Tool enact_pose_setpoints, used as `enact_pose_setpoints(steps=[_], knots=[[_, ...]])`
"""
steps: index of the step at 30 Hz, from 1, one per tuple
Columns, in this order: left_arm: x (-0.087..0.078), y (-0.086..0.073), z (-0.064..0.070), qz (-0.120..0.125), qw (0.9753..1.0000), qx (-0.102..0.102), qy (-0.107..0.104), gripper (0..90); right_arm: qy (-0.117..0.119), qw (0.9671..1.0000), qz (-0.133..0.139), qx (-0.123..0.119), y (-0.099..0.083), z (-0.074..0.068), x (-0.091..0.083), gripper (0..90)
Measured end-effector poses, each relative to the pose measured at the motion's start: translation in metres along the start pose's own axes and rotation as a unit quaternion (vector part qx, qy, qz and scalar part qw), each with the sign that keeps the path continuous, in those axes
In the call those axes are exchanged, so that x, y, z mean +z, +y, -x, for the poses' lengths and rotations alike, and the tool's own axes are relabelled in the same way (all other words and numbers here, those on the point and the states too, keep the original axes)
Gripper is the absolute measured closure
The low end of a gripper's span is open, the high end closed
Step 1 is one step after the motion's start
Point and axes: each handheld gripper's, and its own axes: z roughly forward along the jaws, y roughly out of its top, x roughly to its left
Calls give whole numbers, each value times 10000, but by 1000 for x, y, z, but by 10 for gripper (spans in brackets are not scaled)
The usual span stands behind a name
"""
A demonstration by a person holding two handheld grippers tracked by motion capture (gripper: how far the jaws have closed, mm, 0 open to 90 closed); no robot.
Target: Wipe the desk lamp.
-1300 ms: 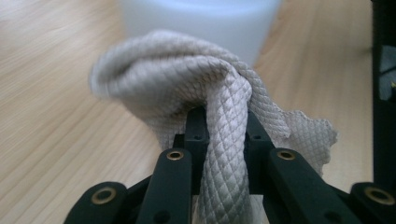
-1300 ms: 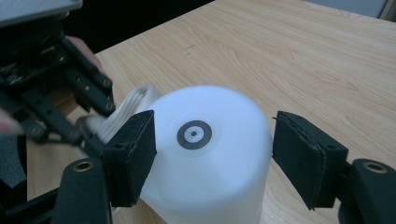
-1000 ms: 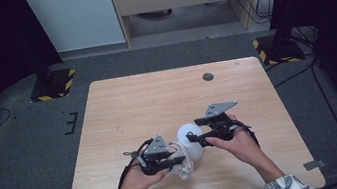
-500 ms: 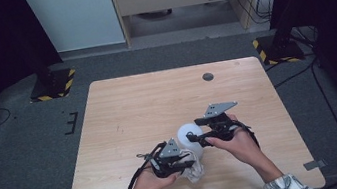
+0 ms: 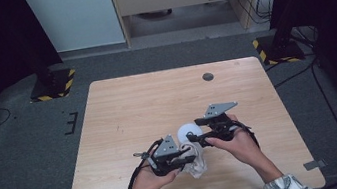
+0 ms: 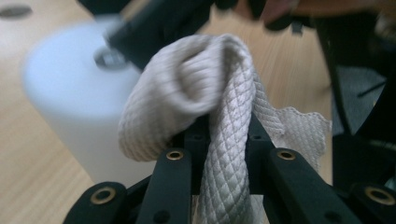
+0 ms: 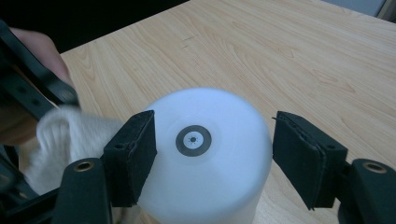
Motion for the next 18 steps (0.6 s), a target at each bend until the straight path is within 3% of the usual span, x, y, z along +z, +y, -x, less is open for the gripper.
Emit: enact_pose_setpoints(steps=[3, 5, 8, 12, 15, 18], knots=[[13, -5, 1, -238, 9997, -87, 0, 767, -18, 10000, 10, -3, 0, 0, 0, 311], [19, -4, 5, -292, 9996, 4, 1, 765, 4, 10000, 10, 18, 0, 1, 0, 310], [17, 4, 10, -25, 9999, 87, -83, 764, 5, 10000, 9, 26, 0, 1, 0, 310], [0, 13, 11, 355, 9993, 136, 7, 764, 18, 10000, 9, 36, 0, 1, 0, 311], [0, 8, 5, 134, 9999, 62, 20, 765, 14, 10000, 7, 39, 0, 1, 0, 311], [10, -4, 1, -350, 9994, 68, 51, 765, -11, 10000, 19, 0, 0, 1, 0, 311]])
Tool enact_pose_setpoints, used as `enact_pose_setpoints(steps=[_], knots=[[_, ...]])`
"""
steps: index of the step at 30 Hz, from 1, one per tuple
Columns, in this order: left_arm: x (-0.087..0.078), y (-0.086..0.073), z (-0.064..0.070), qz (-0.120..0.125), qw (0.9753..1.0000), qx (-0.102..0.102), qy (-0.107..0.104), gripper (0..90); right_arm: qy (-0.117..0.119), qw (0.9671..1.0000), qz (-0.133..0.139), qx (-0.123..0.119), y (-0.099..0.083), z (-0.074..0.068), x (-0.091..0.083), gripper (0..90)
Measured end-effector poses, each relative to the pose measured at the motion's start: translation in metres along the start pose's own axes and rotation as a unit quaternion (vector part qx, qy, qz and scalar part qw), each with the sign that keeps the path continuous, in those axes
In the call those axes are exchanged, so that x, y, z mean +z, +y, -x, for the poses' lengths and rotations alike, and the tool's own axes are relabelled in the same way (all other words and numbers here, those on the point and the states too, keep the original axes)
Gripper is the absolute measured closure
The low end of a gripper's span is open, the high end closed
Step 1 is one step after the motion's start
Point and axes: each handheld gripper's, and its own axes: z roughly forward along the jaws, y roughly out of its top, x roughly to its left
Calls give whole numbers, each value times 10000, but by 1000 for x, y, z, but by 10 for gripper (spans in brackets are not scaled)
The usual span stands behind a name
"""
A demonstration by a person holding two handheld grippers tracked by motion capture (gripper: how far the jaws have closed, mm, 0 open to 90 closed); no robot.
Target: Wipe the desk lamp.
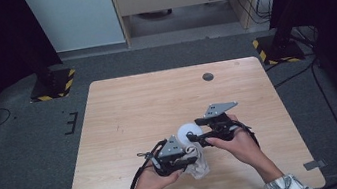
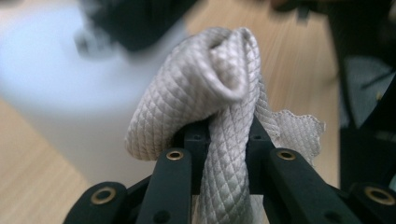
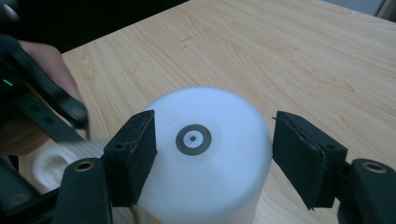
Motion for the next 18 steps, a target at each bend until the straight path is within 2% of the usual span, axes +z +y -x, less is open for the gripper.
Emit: enact_pose_setpoints(steps=[2, 4, 7, 9, 11, 15, 17, 18], knots=[[5, -4, -2, -218, 9998, 26, 20, 766, -1, 10000, -23, 16, 0, 0, -1, 311], [6, 0, 0, -230, 9996, 142, 79, 768, 4, 10000, -10, 18, 0, 0, 0, 312], [-4, 13, 8, 179, 9993, 335, 30, 766, 43, 10000, -18, 47, 0, 1, 0, 311], [-13, 20, 10, 488, 9981, 366, 41, 765, 48, 10000, -18, 31, 0, 1, 0, 311], [-14, 20, 8, 519, 9983, 278, 36, 764, 43, 10000, -19, 37, 0, 1, 0, 311], [1, 6, 0, 135, 9999, 43, -84, 767, 31, 10000, -15, 30, 0, 1, 0, 312], [12, 2, 2, -177, 9998, 125, 8, 766, 30, 10000, -15, 33, 0, 1, 0, 312], [14, 1, 3, -247, 9995, 175, 45, 764, 33, 10000, -21, 31, 0, 1, -1, 312]])
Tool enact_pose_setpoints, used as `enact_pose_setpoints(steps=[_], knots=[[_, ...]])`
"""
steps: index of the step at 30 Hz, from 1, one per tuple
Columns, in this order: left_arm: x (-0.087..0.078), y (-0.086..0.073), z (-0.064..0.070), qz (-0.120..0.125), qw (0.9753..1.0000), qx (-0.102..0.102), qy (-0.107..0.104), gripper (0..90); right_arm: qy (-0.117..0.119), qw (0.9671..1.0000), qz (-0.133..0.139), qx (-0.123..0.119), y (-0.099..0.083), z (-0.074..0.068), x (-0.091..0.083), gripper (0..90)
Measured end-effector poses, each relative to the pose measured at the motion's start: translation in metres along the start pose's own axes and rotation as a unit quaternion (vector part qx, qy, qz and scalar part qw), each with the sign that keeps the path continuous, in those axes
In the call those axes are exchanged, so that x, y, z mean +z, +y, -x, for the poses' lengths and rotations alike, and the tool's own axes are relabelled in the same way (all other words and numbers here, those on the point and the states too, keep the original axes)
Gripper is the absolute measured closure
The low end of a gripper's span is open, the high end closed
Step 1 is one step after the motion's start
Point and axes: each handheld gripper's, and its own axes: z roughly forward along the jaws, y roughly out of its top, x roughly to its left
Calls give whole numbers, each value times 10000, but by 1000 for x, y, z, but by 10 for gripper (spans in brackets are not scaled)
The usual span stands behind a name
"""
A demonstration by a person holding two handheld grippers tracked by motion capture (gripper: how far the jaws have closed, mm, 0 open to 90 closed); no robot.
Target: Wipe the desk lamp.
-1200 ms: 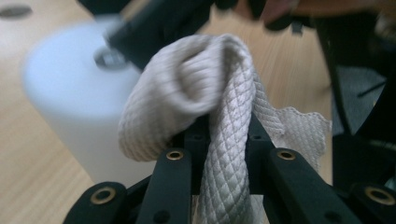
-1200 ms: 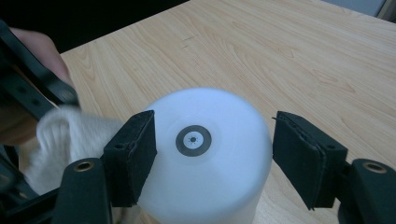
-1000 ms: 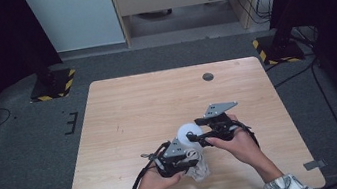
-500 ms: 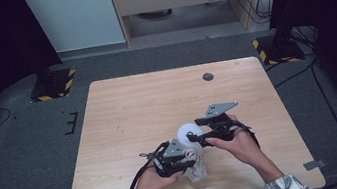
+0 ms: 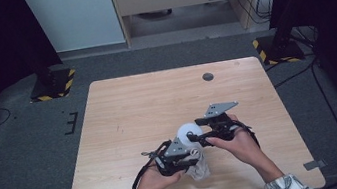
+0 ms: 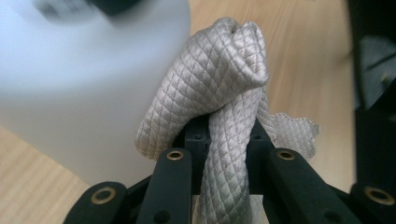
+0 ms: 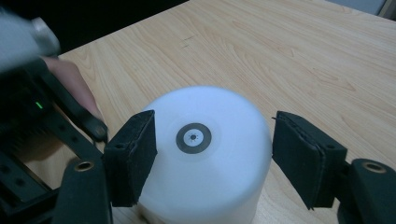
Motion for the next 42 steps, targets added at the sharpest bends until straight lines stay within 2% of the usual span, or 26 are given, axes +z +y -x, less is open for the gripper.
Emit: enact_pose_setpoints(steps=[2, 6, 8, 10, 13, 16, 18, 20, 24, 26, 30, 31, 34, 35, 38, 40, 41, 42], knots=[[1, 2, 3, -12, 10000, 39, -13, 758, 7, 10000, 13, -4, 0, 0, 0, 312], [-13, 11, 4, 430, 9991, 27, -38, 763, 38, 10000, 24, 34, -1, 1, 0, 312], [-19, 12, 4, 490, 9988, 52, -60, 773, 41, 10000, 19, 18, -1, 1, 0, 313], [-21, 7, -1, 350, 9993, 81, -64, 777, 47, 10000, 19, 22, -1, 1, 0, 313], [-18, -5, -12, 58, 9999, -89, -105, 784, 71, 10000, 27, 33, -1, 2, 0, 316], [-18, -9, -13, -150, 9999, -2, 24, 784, 70, 10000, 19, 59, -1, 2, 0, 316], [-21, -10, -14, -159, 9999, -5, 63, 783, 60, 10000, 9, 45, -1, 2, -1, 317], [-28, -10, -16, -29, 9999, -83, 81, 783, 32, 10000, 15, 29, -1, 1, -1, 317], [-54, -7, -22, 511, 9982, -248, 180, 782, 35, 10000, 18, 23, -1, 1, -1, 317], [-57, -6, -24, 595, 9975, -313, 202, 782, 45, 10000, 21, 35, -1, 1, -1, 317], [-41, -15, -29, 129, 9989, -379, 225, 781, 45, 10000, 31, 49, -1, 1, -1, 317], [-31, -19, -30, -192, 9987, -372, 290, 781, 42, 10000, 32, 49, -2, 1, -1, 317], [-22, -21, -29, -425, 9982, -322, 268, 780, 56, 9999, 31, 84, -2, 2, -1, 317], [-23, -19, -29, -405, 9983, -291, 295, 780, 52, 9999, 37, 82, -2, 2, -1, 317], [-34, -14, -30, -67, 9988, -303, 367, 780, 36, 10000, 48, 78, -2, 1, -1, 317], [-46, -11, -32, 286, 9977, -344, 516, 780, 32, 10000, 42, 77, -2, 2, -1, 317], [-53, -10, -35, 500, 9962, -402, 586, 781, 29, 10000, 43, 82, -2, 2, -1, 317], [-55, -10, -36, 571, 9956, -440, 598, 781, 30, 10000, 45, 78, -2, 2, -1, 317]])
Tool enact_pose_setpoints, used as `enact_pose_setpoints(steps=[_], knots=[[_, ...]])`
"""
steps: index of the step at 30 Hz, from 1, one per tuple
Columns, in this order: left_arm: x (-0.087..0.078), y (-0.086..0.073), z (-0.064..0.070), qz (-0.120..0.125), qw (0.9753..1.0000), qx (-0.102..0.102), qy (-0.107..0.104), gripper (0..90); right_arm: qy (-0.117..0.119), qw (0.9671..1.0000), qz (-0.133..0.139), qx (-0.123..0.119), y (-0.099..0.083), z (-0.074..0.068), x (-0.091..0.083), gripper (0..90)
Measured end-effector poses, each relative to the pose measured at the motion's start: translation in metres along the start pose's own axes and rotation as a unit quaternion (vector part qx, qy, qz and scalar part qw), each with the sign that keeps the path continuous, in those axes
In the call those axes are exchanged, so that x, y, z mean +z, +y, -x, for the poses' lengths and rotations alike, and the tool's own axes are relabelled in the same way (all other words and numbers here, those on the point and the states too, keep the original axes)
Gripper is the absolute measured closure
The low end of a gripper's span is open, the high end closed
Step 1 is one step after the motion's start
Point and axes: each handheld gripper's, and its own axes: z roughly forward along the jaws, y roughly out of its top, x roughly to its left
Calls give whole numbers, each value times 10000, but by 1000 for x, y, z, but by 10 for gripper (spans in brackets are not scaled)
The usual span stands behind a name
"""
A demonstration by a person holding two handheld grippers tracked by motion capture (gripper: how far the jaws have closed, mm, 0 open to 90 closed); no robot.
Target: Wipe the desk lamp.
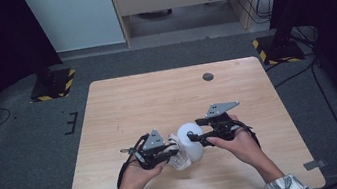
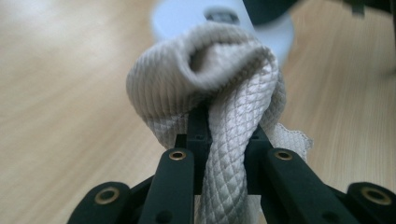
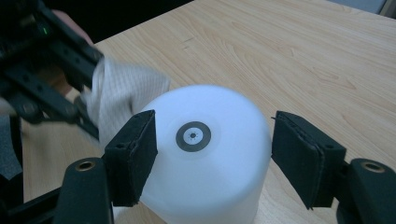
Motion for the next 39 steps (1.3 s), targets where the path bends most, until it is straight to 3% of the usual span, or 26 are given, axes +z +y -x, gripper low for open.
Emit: enact_pose_setpoints(steps=[2, 7, 9, 10, 13, 14, 16, 20, 23, 26, 30, 32, 36, 38, 39], knots=[[1, -1, -3, -8, 10000, -80, -26, 781, -6, 10000, 9, -3, 0, 0, 0, 317], [24, -13, -3, -662, 9978, 51, -44, 779, -16, 10000, 22, 18, 0, 0, 0, 316], [26, -14, -3, -719, 9974, 83, -41, 778, -10, 10000, 21, 12, 0, 0, 0, 316], [24, -13, -3, -699, 9975, 88, -22, 778, -3, 10000, 26, 12, -1, 0, 0, 316], [8, -2, -6, 8, 9999, 55, 109, 778, -11, 10000, 31, 14, -1, 1, 0, 315], [5, -1, -7, 91, 9999, 3, 106, 778, -11, 10000, 32, 23, -1, 1, 0, 315], [7, -2, -9, 56, 10000, -32, 66, 778, -6, 10000, 35, 23, -1, 1, 0, 314], [23, -11, -9, -498, 9988, 26, 28, 777, -11, 10000, 30, 16, -1, 1, 0, 315], [29, -14, -9, -739, 9972, 127, 44, 776, -20, 10000, 31, 16, -1, 1, 0, 315], [25, -10, -11, -590, 9981, 98, 137, 776, -13, 10000, 39, 11, -1, 1, 0, 315], [13, -4, -16, -96, 9997, -86, 202, 777, -11, 10000, 39, 7, -1, 1, 0, 315], [16, -5, -15, -182, 9997, -75, 122, 776, -17, 10000, 45, -1, -1, 1, 0, 314], [28, -13, -10, -629, 9980, 4, -13, 774, -45, 10000, 55, -27, -1, 0, 0, 314], [28, -12, -11, -651, 9979, 16, 9, 774, -60, 10000, 58, -42, -1, 0, 0, 313], [24, -10, -12, -474, 9988, -23, 71, 774, -64, 10000, 57, -39, -1, 0, 0, 312]])
